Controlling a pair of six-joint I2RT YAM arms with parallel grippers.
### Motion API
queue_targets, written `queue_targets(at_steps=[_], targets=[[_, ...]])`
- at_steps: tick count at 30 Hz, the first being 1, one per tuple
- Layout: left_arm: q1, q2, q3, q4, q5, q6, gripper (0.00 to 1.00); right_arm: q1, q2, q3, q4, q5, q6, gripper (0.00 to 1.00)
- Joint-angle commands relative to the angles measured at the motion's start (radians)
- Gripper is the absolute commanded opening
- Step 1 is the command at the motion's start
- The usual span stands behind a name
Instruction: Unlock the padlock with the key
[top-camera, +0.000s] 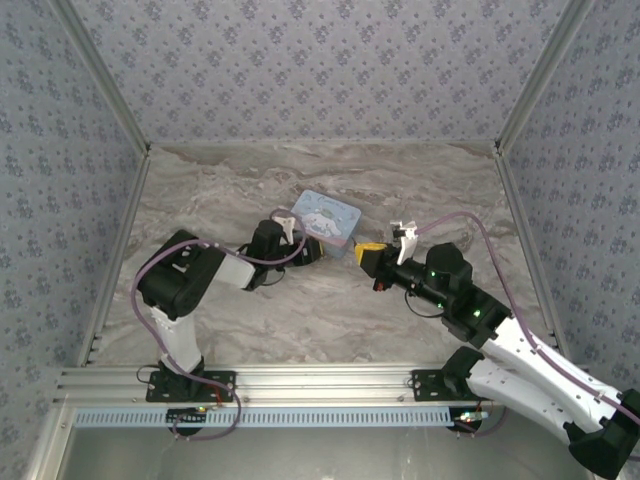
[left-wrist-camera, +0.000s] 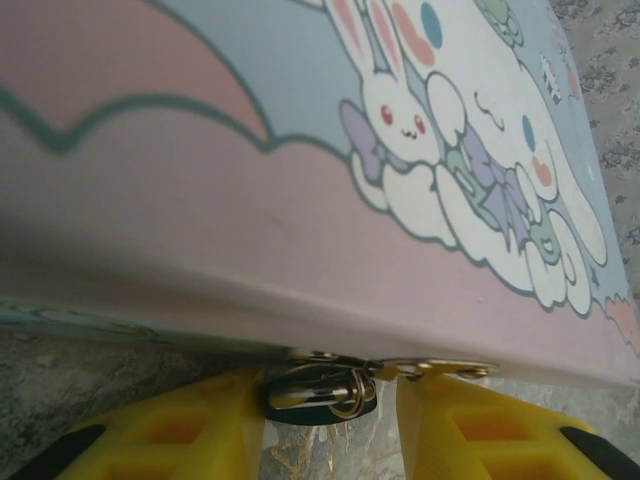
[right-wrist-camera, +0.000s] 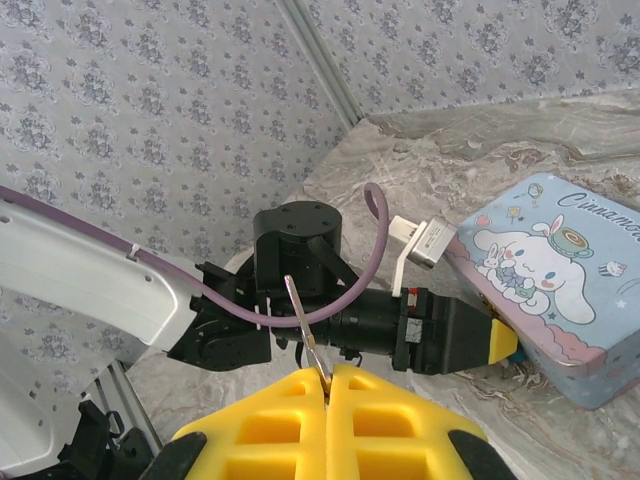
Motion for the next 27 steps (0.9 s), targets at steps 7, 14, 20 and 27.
queue_targets(at_steps=[7,14,20,27], targets=[[-0.012,0.042,0.04,-0.076,-0.04,-0.019,0.26,0.007,-0.007,-0.009,0.012,0.006,0.005,0.01],[-0.01,-0.013,0.018,-0.102,-0.065,0.011,0.23,0.008,0.009,-0.019,0.006,0.005,0.005,0.01],[0.01,-0.053,-0.039,-0.095,-0.078,0.014,0.23,0.007,0.024,-0.016,0.006,0.0,0.004,0.01],[0.019,-0.122,-0.072,-0.09,-0.035,-0.018,0.23,0.007,0.043,-0.034,-0.01,-0.006,-0.022,0.0]])
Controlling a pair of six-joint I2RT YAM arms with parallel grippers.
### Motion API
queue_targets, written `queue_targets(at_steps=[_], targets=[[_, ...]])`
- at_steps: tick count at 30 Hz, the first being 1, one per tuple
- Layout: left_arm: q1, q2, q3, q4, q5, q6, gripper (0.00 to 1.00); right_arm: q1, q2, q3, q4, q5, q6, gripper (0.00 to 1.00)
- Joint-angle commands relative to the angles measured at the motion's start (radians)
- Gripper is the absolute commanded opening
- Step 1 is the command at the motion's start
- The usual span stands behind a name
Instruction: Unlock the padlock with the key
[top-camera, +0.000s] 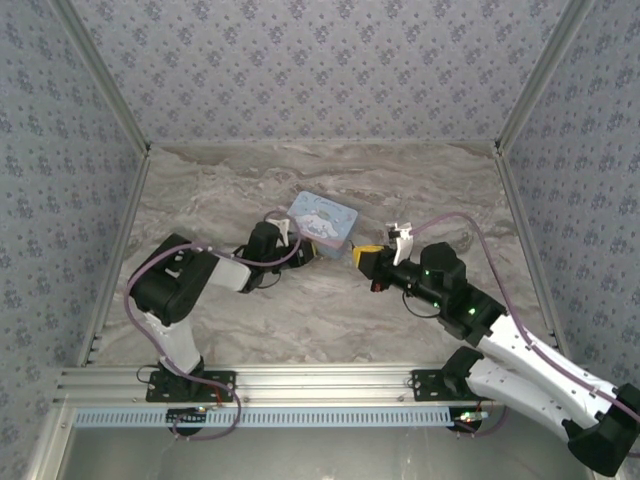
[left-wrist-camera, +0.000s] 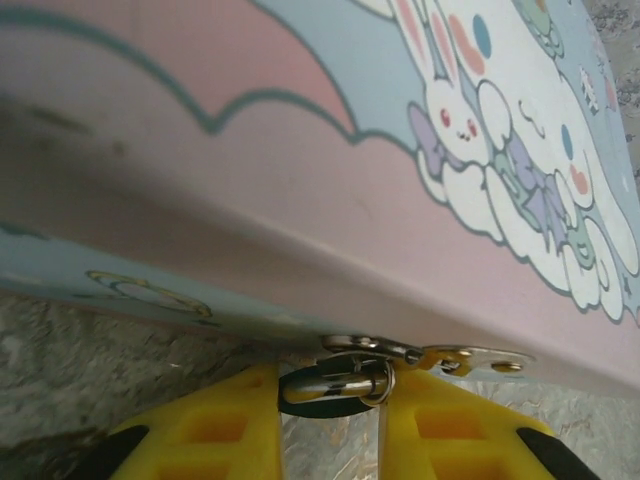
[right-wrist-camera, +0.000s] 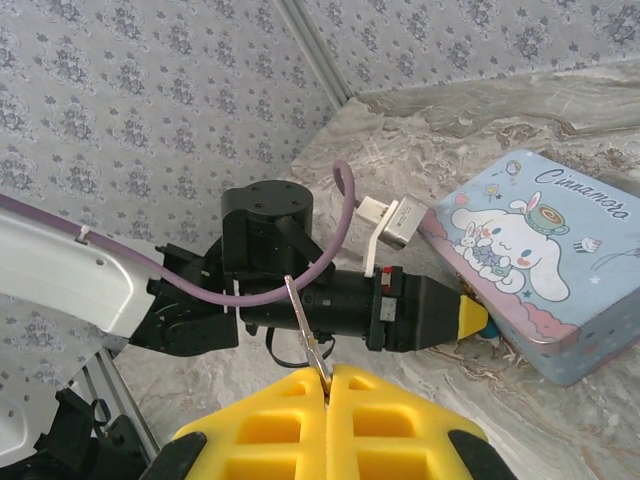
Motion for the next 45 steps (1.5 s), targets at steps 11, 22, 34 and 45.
queue_targets(at_steps=[11,22,34,45], targets=[[0.002,-0.157,0.006,-0.188,0.088,-0.178,0.22,0.027,0.112,-0.21,0.172,0.024,-0.162,0.0],[-0.027,-0.167,0.032,-0.253,0.142,-0.359,0.21,0.091,0.393,-0.244,0.338,0.083,-0.279,0.0],[-0.035,-0.172,0.029,-0.27,0.128,-0.391,0.21,0.108,0.604,-0.206,0.443,0.123,-0.298,0.0],[-0.039,-0.178,0.032,-0.276,0.145,-0.425,0.22,0.12,0.747,-0.166,0.538,0.172,-0.322,0.0]])
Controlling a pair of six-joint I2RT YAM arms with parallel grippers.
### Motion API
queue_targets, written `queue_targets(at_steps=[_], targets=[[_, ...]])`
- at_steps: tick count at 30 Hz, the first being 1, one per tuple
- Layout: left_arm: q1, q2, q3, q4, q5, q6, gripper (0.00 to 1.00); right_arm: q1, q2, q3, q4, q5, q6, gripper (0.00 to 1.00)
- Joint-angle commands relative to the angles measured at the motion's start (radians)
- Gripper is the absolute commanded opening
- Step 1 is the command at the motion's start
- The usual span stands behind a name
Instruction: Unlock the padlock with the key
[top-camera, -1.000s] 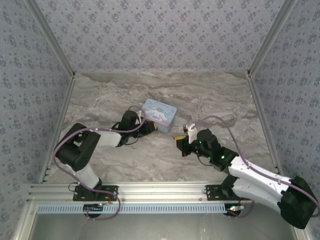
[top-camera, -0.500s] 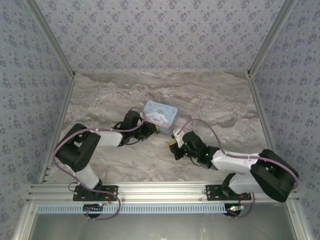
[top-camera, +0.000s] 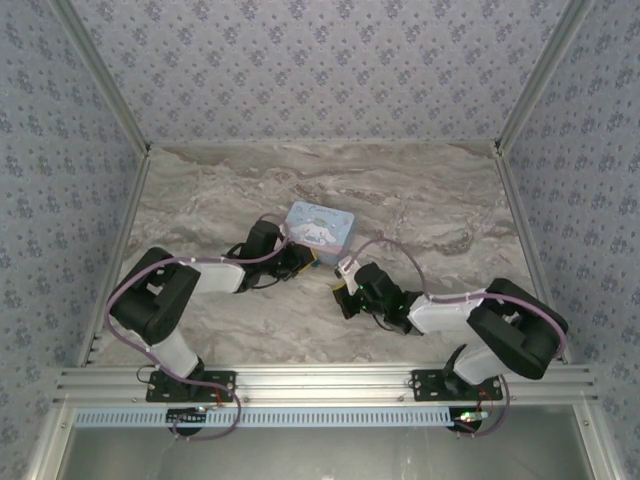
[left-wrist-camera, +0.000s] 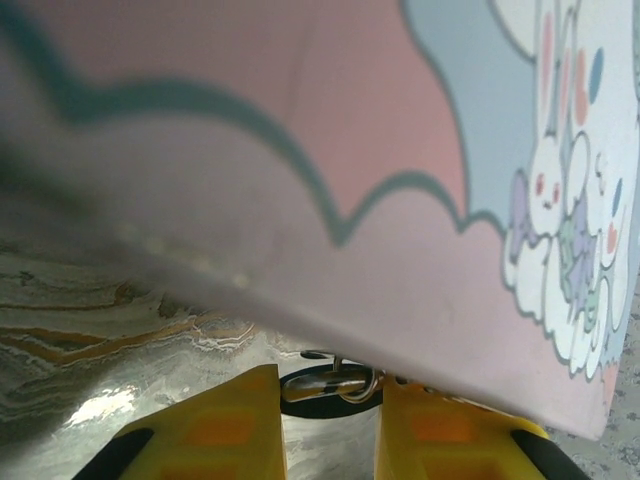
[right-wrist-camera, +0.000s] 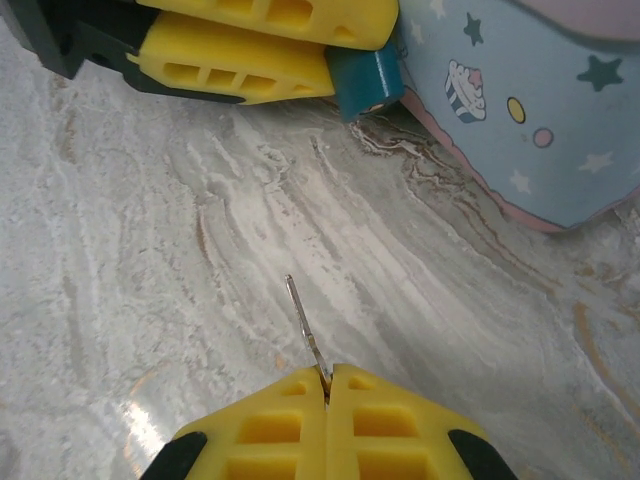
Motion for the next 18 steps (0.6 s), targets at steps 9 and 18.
queue_targets(at_steps=[9,18], targets=[[-0.017,-0.059,0.022,-0.057,0.045,-0.029,0.22,0.0,0.133,0.084,0.104,0.044,-0.057,0.0],[-0.018,-0.074,0.025,-0.089,0.043,-0.022,0.22,-0.025,0.181,0.09,0.152,0.032,-0.054,0.0]])
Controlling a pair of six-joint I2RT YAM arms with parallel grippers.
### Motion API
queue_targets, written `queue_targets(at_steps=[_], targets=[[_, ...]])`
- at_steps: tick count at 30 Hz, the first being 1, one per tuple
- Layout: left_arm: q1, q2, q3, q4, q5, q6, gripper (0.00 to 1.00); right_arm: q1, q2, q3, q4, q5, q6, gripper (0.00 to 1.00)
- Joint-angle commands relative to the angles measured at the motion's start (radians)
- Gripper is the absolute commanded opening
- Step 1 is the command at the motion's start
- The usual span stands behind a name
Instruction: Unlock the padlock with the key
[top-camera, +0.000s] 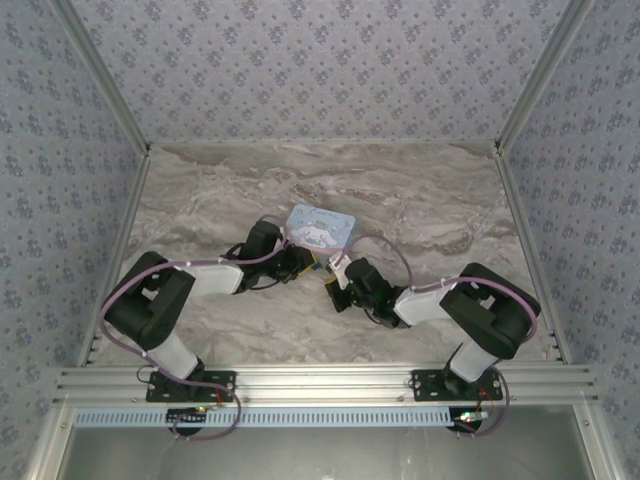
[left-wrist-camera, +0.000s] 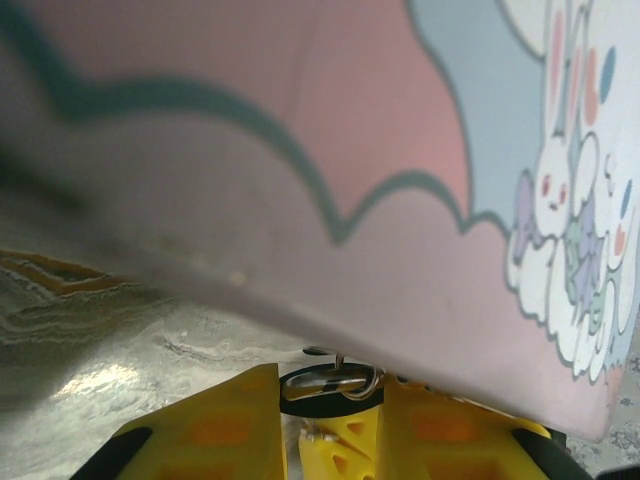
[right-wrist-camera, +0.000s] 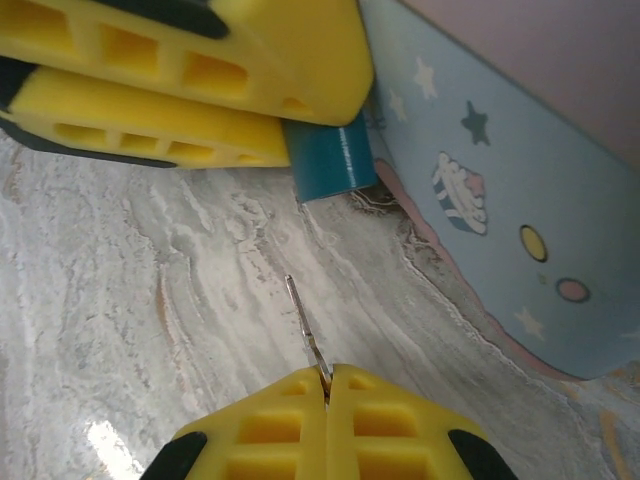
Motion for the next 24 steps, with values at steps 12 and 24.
queue_targets(at_steps=[12,24], targets=[[-0.008,-0.028,0.027,-0.014,0.035,-0.011,0.22,-0.039,0.028,0.026,0.074,-0.036,-0.005,0.0],[-0.009,-0.022,0.02,-0.005,0.032,-0.014,0.22,-0.049,0.048,0.029,0.101,-0.076,0.012,0.0]])
